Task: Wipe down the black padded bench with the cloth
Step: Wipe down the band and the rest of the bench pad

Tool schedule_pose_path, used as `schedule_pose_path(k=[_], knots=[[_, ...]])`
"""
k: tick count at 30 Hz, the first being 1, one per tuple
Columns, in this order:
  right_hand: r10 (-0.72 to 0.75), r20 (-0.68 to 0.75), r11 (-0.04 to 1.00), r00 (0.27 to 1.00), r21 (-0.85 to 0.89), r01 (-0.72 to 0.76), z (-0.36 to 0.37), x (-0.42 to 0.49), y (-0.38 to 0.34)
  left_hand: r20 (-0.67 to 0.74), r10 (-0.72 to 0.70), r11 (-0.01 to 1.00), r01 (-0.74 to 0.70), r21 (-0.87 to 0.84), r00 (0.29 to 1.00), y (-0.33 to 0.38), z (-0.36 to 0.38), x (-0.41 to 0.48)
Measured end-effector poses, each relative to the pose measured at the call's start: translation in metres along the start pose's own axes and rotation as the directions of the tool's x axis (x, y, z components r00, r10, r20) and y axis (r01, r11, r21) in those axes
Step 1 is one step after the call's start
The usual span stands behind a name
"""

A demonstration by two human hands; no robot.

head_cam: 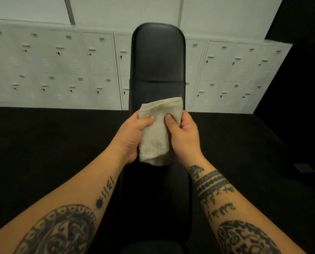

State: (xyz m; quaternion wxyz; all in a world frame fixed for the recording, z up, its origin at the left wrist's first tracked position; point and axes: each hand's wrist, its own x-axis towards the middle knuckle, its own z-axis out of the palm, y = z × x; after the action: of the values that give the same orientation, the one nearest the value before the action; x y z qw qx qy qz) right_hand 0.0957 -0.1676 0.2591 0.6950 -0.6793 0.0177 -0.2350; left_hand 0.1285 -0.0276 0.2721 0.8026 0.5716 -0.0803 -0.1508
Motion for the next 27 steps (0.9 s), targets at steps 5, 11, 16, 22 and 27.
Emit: schedule_pose_path(k=[5, 11, 16, 22, 27], knots=[[0.094, 0.022, 0.995, 0.995, -0.032, -0.093, -0.007, 0.026, -0.104, -0.043, 0.116, 0.975, -0.105, 0.196, 0.992, 0.091, 0.040, -0.009], [0.284, 0.161, 0.954, 0.945, 0.050, -0.295, -0.029, 0.040, -0.189, -0.045, 0.052, 0.982, -0.042, 0.185, 0.998, 0.168, 0.091, -0.037], [0.454, 0.349, 0.888, 0.820, -0.101, -0.448, -0.039, 0.028, -0.208, -0.170, -0.058, 0.991, 0.036, -0.131, 0.984, 0.186, 0.124, -0.049], [0.574, 0.498, 0.767, 0.650, -0.049, -0.640, -0.058, 0.006, -0.198, -0.175, 0.026, 0.951, -0.079, -0.299, 0.984, 0.172, 0.123, -0.069], [0.529, 0.512, 0.760, 0.677, 0.070, -0.647, -0.061, -0.016, -0.172, -0.172, -0.075, 0.987, 0.049, -0.151, 0.982, 0.143, 0.103, -0.077]])
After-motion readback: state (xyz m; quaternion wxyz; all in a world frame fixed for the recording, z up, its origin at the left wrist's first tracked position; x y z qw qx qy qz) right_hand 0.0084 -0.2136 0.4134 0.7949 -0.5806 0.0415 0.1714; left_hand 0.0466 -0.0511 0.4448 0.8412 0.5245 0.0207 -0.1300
